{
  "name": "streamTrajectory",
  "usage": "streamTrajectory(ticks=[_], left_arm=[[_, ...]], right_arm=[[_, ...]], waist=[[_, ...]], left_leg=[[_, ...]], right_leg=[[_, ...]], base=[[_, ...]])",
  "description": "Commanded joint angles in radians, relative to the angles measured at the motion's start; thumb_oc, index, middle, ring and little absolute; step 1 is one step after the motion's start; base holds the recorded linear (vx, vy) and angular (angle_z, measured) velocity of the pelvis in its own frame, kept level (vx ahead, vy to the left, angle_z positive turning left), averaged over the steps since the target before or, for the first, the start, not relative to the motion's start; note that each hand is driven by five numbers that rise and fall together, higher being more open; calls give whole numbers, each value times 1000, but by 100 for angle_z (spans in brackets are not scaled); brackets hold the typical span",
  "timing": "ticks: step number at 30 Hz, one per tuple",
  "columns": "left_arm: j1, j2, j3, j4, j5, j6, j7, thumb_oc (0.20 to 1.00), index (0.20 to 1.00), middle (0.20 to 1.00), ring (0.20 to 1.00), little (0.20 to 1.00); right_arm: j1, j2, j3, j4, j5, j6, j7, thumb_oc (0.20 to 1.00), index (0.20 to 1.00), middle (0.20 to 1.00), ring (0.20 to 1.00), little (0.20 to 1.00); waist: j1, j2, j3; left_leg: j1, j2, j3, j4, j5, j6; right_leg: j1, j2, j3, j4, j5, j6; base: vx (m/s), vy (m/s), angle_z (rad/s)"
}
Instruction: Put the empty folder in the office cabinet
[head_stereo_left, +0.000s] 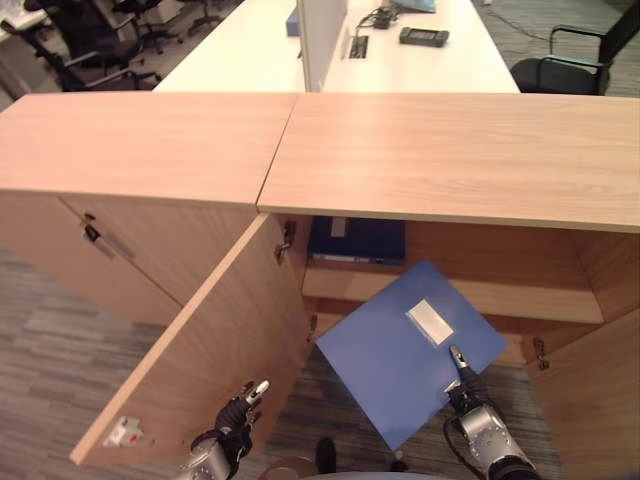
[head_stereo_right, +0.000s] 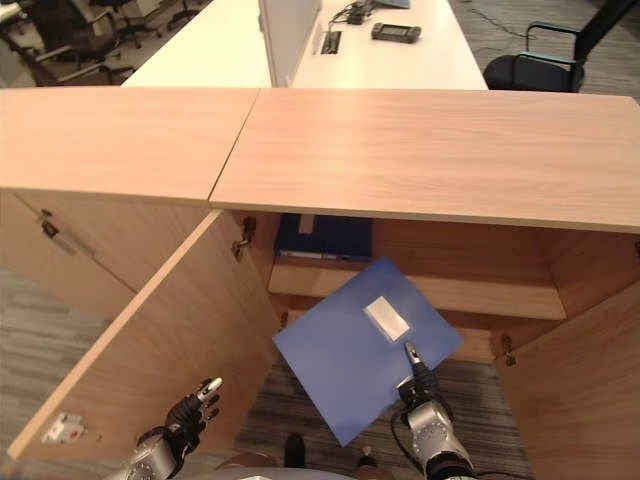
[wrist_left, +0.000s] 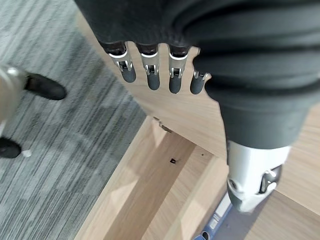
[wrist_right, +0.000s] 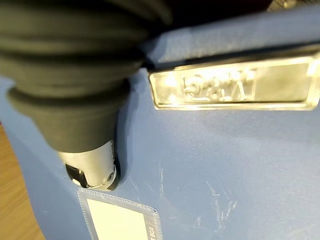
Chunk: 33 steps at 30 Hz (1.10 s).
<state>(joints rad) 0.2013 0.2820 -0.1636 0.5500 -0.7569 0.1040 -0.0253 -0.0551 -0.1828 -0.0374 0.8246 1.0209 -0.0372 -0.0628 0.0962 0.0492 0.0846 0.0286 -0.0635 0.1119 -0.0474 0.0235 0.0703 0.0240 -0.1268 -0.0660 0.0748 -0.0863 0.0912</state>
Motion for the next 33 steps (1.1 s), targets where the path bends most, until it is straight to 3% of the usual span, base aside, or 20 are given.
streamTrajectory(ticks=[1,6,9,10,12,13,14,15,16,17,19,20,23,28,33], left_arm=[[59,32,37,-55,31,-33,0,1000,1000,1000,1000,1000],[81,30,57,-55,29,-23,-2,1000,1000,1000,1000,1000],[87,33,57,-51,37,-11,-4,1000,1000,1000,1000,1000],[87,33,57,-51,37,-11,-4,1000,1000,1000,1000,1000],[87,42,58,-51,49,5,-8,1000,1000,1000,1000,1000],[86,48,58,-49,57,9,-11,1000,1000,1000,1000,1000],[86,52,56,-40,66,15,-14,1000,1000,1000,1000,1000],[94,50,62,-32,76,25,-16,1000,1000,1000,1000,1000],[104,49,69,-28,82,28,-15,1000,1000,1000,1000,1000],[108,49,73,-25,78,27,-15,1000,1000,1000,1000,1000],[114,47,74,-13,72,27,-15,1000,1000,1000,1000,1000],[107,39,73,-3,71,24,-12,1000,1000,1000,1000,1000],[97,32,80,-4,72,18,-9,1000,1000,1000,1000,1000],[73,14,90,29,76,14,-4,1000,1000,1000,1000,1000],[69,0,97,66,66,12,1,1000,1000,1000,1000,1000]], right_arm=[[-22,-4,4,-44,-24,-23,20,200,200,200,200,200],[-14,10,-4,-44,-26,-14,18,200,200,200,200,200],[-7,16,-14,-44,-28,-10,14,200,200,200,200,200],[-7,16,-14,-44,-28,-10,14,200,200,200,200,200],[3,18,-25,-51,-29,-4,10,200,200,200,200,200],[3,19,-28,-50,-29,-4,10,200,200,200,200,200],[4,20,-23,-54,-34,-5,11,200,200,200,200,200],[5,24,-16,-59,-43,0,12,200,200,200,200,200],[13,23,-16,-64,-43,6,12,200,200,200,200,200],[14,21,-14,-69,-43,10,15,200,200,200,200,200],[16,22,-3,-104,-44,13,16,200,200,200,200,200],[17,22,-3,-128,-44,6,13,200,200,200,200,200],[17,23,-9,-159,-31,-7,7,200,200,200,200,200],[9,17,-10,-165,-20,-14,0,200,200,200,200,200],[12,9,2,-167,-26,-12,4,200,200,200,200,200]], waist=[[11,-31,-44],[14,-39,-44],[14,-40,-41],[14,-41,-41],[11,-28,-27],[12,-17,-21],[15,-5,-18],[23,6,-16],[26,4,-18],[24,0,-14],[14,1,10],[-1,-7,33],[-19,-28,58],[-35,-59,48],[-43,-68,19]], left_leg=[[-78,-2,-50,-5,2,-28],[-60,-26,-39,-5,-24,-5],[-46,-41,-37,0,-46,11],[-45,-42,-36,1,-46,12],[-31,-45,-36,9,-65,28],[-29,-37,-37,15,-71,33],[-25,-26,-34,21,-78,33],[-11,-10,-13,26,-90,34],[15,-5,-10,15,-115,31],[13,-7,4,17,-101,35],[42,-1,-4,19,-113,34],[63,-5,-25,37,-130,31],[94,-17,-60,73,-162,27],[141,-34,-103,77,-197,13],[212,6,-136,50,-228,-17]], right_leg=[[92,-82,-40,-60,67,91],[73,-124,-35,-41,151,118],[57,-172,-49,17,213,132],[56,-173,-48,19,212,133],[25,-239,-65,129,314,124],[16,-255,-76,169,323,110],[5,-272,-99,201,315,100],[-17,-321,-170,249,341,102],[-21,-331,-202,249,334,118],[-37,-329,-224,227,354,112],[-101,-290,-230,193,339,123],[-130,-252,-220,132,330,126],[-150,-200,-194,29,351,142],[-181,-139,-198,-94,380,146],[-190,-99,-207,-125,385,137]], base=[[62,105,-18],[49,122,-11],[31,111,-5],[28,121,-5],[10,144,-13],[0,131,-15],[31,146,-12],[124,132,-8],[80,87,-29],[95,22,-59],[100,-47,-75],[149,-85,-28],[144,-81,26],[171,-91,70],[239,-169,21]])
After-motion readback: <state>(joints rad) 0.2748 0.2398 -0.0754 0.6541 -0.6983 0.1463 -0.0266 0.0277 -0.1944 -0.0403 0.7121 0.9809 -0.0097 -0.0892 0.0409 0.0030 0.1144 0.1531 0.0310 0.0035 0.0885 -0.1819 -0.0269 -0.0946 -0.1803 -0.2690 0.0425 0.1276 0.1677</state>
